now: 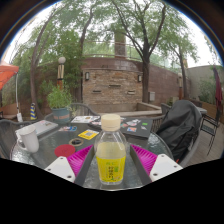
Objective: Pour water
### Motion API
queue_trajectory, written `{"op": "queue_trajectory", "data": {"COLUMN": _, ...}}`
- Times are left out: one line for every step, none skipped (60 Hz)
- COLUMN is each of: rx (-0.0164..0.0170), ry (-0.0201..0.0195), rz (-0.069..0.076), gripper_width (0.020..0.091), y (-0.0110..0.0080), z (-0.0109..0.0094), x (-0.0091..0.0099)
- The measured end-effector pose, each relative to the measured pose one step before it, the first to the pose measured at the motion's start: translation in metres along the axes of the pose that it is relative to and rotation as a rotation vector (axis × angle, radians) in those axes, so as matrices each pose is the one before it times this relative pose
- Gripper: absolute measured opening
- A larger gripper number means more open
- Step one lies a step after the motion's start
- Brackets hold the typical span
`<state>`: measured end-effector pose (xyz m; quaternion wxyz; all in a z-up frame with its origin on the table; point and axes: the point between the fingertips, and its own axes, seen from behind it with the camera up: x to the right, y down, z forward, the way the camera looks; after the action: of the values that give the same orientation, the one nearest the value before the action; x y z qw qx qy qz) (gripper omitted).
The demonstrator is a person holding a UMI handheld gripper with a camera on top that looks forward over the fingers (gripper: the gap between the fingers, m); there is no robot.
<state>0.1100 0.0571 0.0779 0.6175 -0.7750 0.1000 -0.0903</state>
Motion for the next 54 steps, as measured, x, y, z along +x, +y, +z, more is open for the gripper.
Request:
{"op": "queue_trajectory", "data": {"rx": 0.00943, "ry": -0.00113, "rz": 0.0048, "gripper_width": 0.0806, "y": -0.00156, "z": 0.00353, "x": 0.00004}}
{"op": "queue_trajectory", "data": {"rx": 0.00968, "ry": -0.00084, "rz": 0.0007, "gripper_width": 0.0802, "y": -0.00080, "z": 0.00869, "x": -0.00004}}
{"op": "queue_trajectory", "data": {"rx": 0.00843, "ry": -0.00136, "rz": 0.0004, "gripper_width": 0.0794, "y": -0.00090, "z": 0.00318, "x": -0.00037}}
{"op": "queue_trajectory", "data": {"rx": 0.00741, "ry": -0.00146, "rz": -0.0024, "gripper_width": 0.0775, "y": -0.00083, "z": -0.00067, "x": 0.00004}}
{"op": "queue_trajectory", "data": {"rx": 0.00412, "ry": -0.00288, "rz": -0.0040, "gripper_width": 0.0736, "y": -0.00020, "z": 0.00188, "x": -0.00083}}
{"op": "queue_trajectory", "data": {"rx": 0.00054, "ry": -0.00001, "rz": -0.0055, "gripper_width": 0.0679, "y": 0.00090, "z": 0.00218, "x": 0.00025}}
{"op": "queue_trajectory", "data": {"rx": -0.00371, "ry": 0.00573, "rz": -0.0063, "gripper_width": 0.0593, "y": 0.00194, "z": 0.00208, "x": 0.00139}}
{"op": "queue_trajectory", "data": {"rx": -0.00704, "ry": 0.00188, "rz": -0.0040, "gripper_width": 0.0519, "y": 0.00251, "z": 0.00159, "x": 0.00014}}
{"op": "queue_trajectory", "data": {"rx": -0.00578, "ry": 0.00256, "rz": 0.0060, "gripper_width": 0.0497, "y": 0.00244, "z": 0.00420, "x": 0.00041}}
{"op": "queue_trajectory", "data": {"rx": -0.00388, "ry": 0.01394, "rz": 0.0099, "gripper_width": 0.0497, "y": -0.00001, "z": 0.00055, "x": 0.00322}}
{"op": "queue_trajectory", "data": {"rx": 0.00158, "ry": 0.01056, "rz": 0.0124, "gripper_width": 0.0498, "y": -0.00106, "z": -0.00166, "x": 0.00129}}
{"op": "queue_trajectory", "data": {"rx": -0.00231, "ry": 0.00954, "rz": 0.0175, "gripper_width": 0.0495, "y": -0.00019, "z": 0.00027, "x": 0.00146}}
{"op": "queue_trajectory", "data": {"rx": -0.00348, "ry": 0.00786, "rz": 0.0121, "gripper_width": 0.0485, "y": 0.00035, "z": 0.00015, "x": 0.00087}}
{"op": "queue_trajectory", "data": {"rx": -0.00274, "ry": 0.00478, "rz": 0.0035, "gripper_width": 0.0483, "y": 0.00003, "z": 0.00033, "x": 0.00039}}
{"op": "queue_trajectory", "data": {"rx": -0.00218, "ry": 0.00190, "rz": -0.0027, "gripper_width": 0.0482, "y": 0.00202, "z": 0.00148, "x": 0.00188}}
{"op": "queue_trajectory", "data": {"rx": -0.00475, "ry": -0.00202, "rz": -0.0078, "gripper_width": 0.0467, "y": 0.00080, "z": -0.00066, "x": -0.00073}}
{"op": "queue_trajectory", "data": {"rx": -0.00345, "ry": -0.00002, "rz": -0.0077, "gripper_width": 0.0463, "y": 0.00028, "z": -0.00067, "x": -0.00031}}
{"op": "queue_trajectory", "data": {"rx": -0.00188, "ry": 0.00068, "rz": -0.0023, "gripper_width": 0.0463, "y": -0.00017, "z": -0.00105, "x": -0.00041}}
{"op": "queue_trajectory", "data": {"rx": -0.00362, "ry": 0.00302, "rz": 0.0006, "gripper_width": 0.0444, "y": 0.00020, "z": -0.00058, "x": 0.00025}}
{"op": "queue_trajectory", "data": {"rx": -0.00572, "ry": 0.00449, "rz": 0.0011, "gripper_width": 0.0441, "y": 0.00059, "z": -0.00050, "x": 0.00053}}
{"op": "queue_trajectory", "data": {"rx": -0.00692, "ry": 0.00330, "rz": 0.0030, "gripper_width": 0.0438, "y": 0.00046, "z": -0.00047, "x": -0.00039}}
{"op": "queue_trajectory", "data": {"rx": -0.00813, "ry": -0.00036, "rz": 0.0021, "gripper_width": 0.0422, "y": 0.00050, "z": -0.00070, "x": -0.00108}}
{"op": "queue_trajectory", "data": {"rx": -0.00799, "ry": -0.00193, "rz": 0.0020, "gripper_width": 0.0421, "y": 0.00024, "z": -0.00079, "x": -0.00136}}
{"op": "queue_trajectory", "data": {"rx": -0.01132, "ry": -0.00247, "rz": 0.0004, "gripper_width": 0.0421, "y": 0.00061, "z": -0.00044, "x": -0.00148}}
{"op": "queue_trajectory", "data": {"rx": -0.01307, "ry": -0.00452, "rz": -0.0018, "gripper_width": 0.0420, "y": 0.00029, "z": -0.00030, "x": -0.00236}}
{"op": "queue_trajectory", "data": {"rx": -0.00949, "ry": -0.00590, "rz": -0.0037, "gripper_width": 0.0380, "y": -0.00091, "z": -0.00026, "x": -0.00278}}
{"op": "queue_trajectory", "data": {"rx": -0.00219, "ry": -0.00089, "rz": -0.0026, "gripper_width": 0.0380, "y": -0.00401, "z": 0.00331, "x": -0.00003}}
{"op": "queue_trajectory", "data": {"rx": -0.00108, "ry": 0.00613, "rz": -0.0049, "gripper_width": 0.0380, "y": -0.00319, "z": -0.00061, "x": -0.00060}}
{"op": "queue_trajectory", "data": {"rx": -0.00009, "ry": 0.00587, "rz": -0.0099, "gripper_width": 0.0379, "y": -0.00346, "z": -0.00091, "x": -0.00104}}
{"op": "queue_trajectory", "data": {"rx": 0.00038, "ry": 0.00281, "rz": -0.0174, "gripper_width": 0.0365, "y": -0.00142, "z": 0.00002, "x": -0.00417}}
{"op": "queue_trajectory", "data": {"rx": -0.00194, "ry": -0.00228, "rz": -0.0181, "gripper_width": 0.0363, "y": -0.00383, "z": -0.00183, "x": -0.00380}}
{"op": "queue_trajectory", "data": {"rx": -0.00154, "ry": -0.00305, "rz": -0.0200, "gripper_width": 0.0363, "y": -0.00427, "z": -0.00205, "x": -0.00451}}
{"op": "queue_trajectory", "data": {"rx": -0.00053, "ry": -0.00496, "rz": -0.0217, "gripper_width": 0.0363, "y": -0.00522, "z": -0.00179, "x": -0.00517}}
{"op": "queue_trajectory", "data": {"rx": 0.00140, "ry": -0.00049, "rz": -0.0213, "gripper_width": 0.0363, "y": -0.00557, "z": -0.00152, "x": -0.00433}}
{"op": "queue_trajectory", "data": {"rx": 0.00372, "ry": 0.00277, "rz": -0.0209, "gripper_width": 0.0362, "y": -0.00633, "z": -0.00152, "x": -0.00426}}
{"op": "queue_trajectory", "data": {"rx": 0.00329, "ry": 0.00118, "rz": -0.0221, "gripper_width": 0.0362, "y": -0.00695, "z": -0.00187, "x": -0.00515}}
{"op": "queue_trajectory", "data": {"rx": 0.00316, "ry": -0.00335, "rz": -0.0213, "gripper_width": 0.0363, "y": -0.00588, "z": -0.00074, "x": -0.00285}}
{"op": "queue_trajectory", "data": {"rx": 0.00535, "ry": 0.00208, "rz": -0.0272, "gripper_width": 0.0362, "y": -0.00725, "z": -0.00251, "x": -0.00574}}
{"op": "queue_trajectory", "data": {"rx": 0.00675, "ry": 0.00303, "rz": -0.0280, "gripper_width": 0.0363, "y": -0.00875, "z": -0.00154, "x": -0.00617}}
{"op": "queue_trajectory", "data": {"rx": 0.00591, "ry": 0.00322, "rz": -0.0309, "gripper_width": 0.0362, "y": -0.00828, "z": -0.00136, "x": -0.00531}}
{"op": "queue_trajectory", "data": {"rx": -0.00046, "ry": -0.00090, "rz": -0.0318, "gripper_width": 0.0362, "y": -0.00888, "z": -0.00066, "x": -0.00502}}
{"op": "queue_trajectory", "data": {"rx": -0.00301, "ry": 0.00282, "rz": -0.0358, "gripper_width": 0.0361, "y": -0.00665, "z": -0.00108, "x": -0.00602}}
{"op": "queue_trajectory", "data": {"rx": -0.00177, "ry": 0.00691, "rz": -0.0403, "gripper_width": 0.0361, "y": -0.00317, "z": 0.00023, "x": -0.01111}}
{"op": "queue_trajectory", "data": {"rx": -0.00386, "ry": 0.00043, "rz": -0.0415, "gripper_width": 0.0361, "y": -0.00652, "z": -0.00127, "x": -0.00759}}
{"op": "queue_trajectory", "data": {"rx": -0.00203, "ry": -0.00031, "rz": -0.0444, "gripper_width": 0.0361, "y": -0.00698, "z": -0.00095, "x": -0.00845}}
{"op": "queue_trajectory", "data": {"rx": -0.00112, "ry": 0.00143, "rz": -0.0502, "gripper_width": 0.0361, "y": -0.00667, "z": -0.00046, "x": -0.00817}}
{"op": "queue_trajectory", "data": {"rx": -0.00172, "ry": 0.00516, "rz": -0.0569, "gripper_width": 0.0361, "y": -0.00616, "z": 0.00022, "x": -0.00757}}
{"op": "queue_trajectory", "data": {"rx": -0.00127, "ry": 0.00856, "rz": -0.0634, "gripper_width": 0.0361, "y": -0.00605, "z": 0.00053, "x": -0.00690}}
{"op": "queue_trajectory", "data": {"rx": -0.00660, "ry": -0.00564, "rz": -0.0620, "gripper_width": 0.0361, "y": -0.01036, "z": -0.00048, "x": -0.00435}}
{"op": "queue_trajectory", "data": {"rx": 0.00174, "ry": 0.01738, "rz": -0.0750, "gripper_width": 0.0360, "y": -0.00154, "z": 0.00154, "x": -0.00579}}
{"op": "queue_trajectory", "data": {"rx": -0.00392, "ry": 0.00870, "rz": -0.0809, "gripper_width": 0.0361, "y": -0.00483, "z": -0.00012, "x": -0.00729}}
{"op": "queue_trajectory", "data": {"rx": -0.00052, "ry": 0.00665, "rz": -0.0858, "gripper_width": 0.0362, "y": -0.00638, "z": -0.00005, "x": -0.00741}}
{"op": "queue_trajectory", "data": {"rx": 0.00330, "ry": 0.00330, "rz": -0.0892, "gripper_width": 0.0360, "y": -0.00731, "z": 0.00018, "x": -0.00814}}
{"op": "queue_trajectory", "data": {"rx": 0.00156, "ry": -0.00085, "rz": -0.1001, "gripper_width": 0.0359, "y": -0.00801, "z": -0.00010, "x": -0.00633}}
